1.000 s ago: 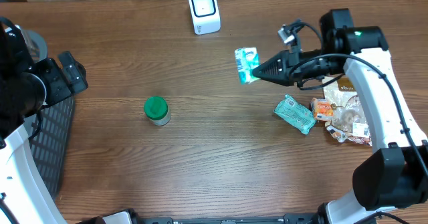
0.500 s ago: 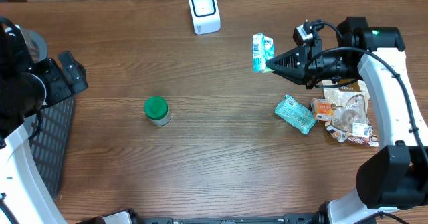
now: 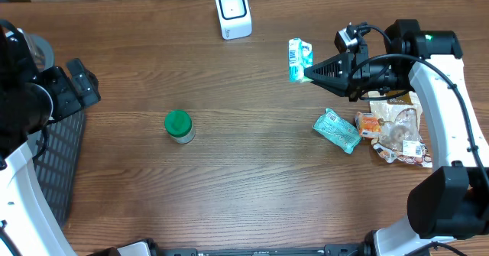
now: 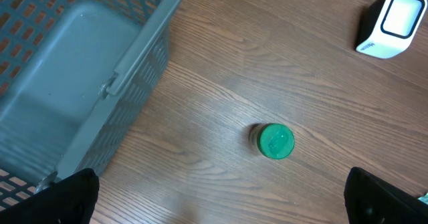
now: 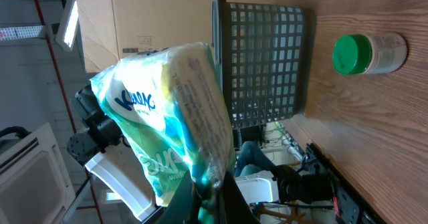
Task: Scan the item barcode
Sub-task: 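Lift the teal pack up and carry it toward the scanner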
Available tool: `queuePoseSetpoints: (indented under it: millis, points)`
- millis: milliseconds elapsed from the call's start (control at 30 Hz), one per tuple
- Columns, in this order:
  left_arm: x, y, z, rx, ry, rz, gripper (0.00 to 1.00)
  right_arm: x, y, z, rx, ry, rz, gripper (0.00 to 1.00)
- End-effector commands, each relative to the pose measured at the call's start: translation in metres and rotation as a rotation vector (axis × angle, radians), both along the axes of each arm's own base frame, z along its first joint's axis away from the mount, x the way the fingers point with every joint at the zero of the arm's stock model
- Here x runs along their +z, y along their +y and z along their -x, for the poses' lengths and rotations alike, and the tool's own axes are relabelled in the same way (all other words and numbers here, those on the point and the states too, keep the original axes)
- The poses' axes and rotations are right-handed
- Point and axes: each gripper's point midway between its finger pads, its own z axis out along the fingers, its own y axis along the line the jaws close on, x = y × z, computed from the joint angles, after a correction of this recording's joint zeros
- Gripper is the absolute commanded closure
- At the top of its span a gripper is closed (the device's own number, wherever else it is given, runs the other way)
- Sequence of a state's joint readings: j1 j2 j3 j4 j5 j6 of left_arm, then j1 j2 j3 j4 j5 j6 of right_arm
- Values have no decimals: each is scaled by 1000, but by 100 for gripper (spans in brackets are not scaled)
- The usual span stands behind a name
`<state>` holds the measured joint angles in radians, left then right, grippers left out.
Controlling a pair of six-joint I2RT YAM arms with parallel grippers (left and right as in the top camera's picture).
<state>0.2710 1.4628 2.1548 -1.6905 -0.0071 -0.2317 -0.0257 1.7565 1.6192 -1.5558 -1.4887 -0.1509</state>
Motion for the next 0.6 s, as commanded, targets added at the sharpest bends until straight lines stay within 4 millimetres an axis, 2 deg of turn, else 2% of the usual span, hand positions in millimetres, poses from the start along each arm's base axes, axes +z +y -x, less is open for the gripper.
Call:
queuePoseSetpoints:
  millis: [0, 433, 567]
  points:
    - [1, 1, -1, -15, -1, -7, 0, 10, -1, 2, -5, -34, -22, 96]
    - [1, 1, -1, -14, -1, -8, 0, 9, -1, 2, -5, -38, -21, 96]
    - [1, 1, -1, -14, -1, -8, 0, 4, -1, 1, -1, -46, 12, 96]
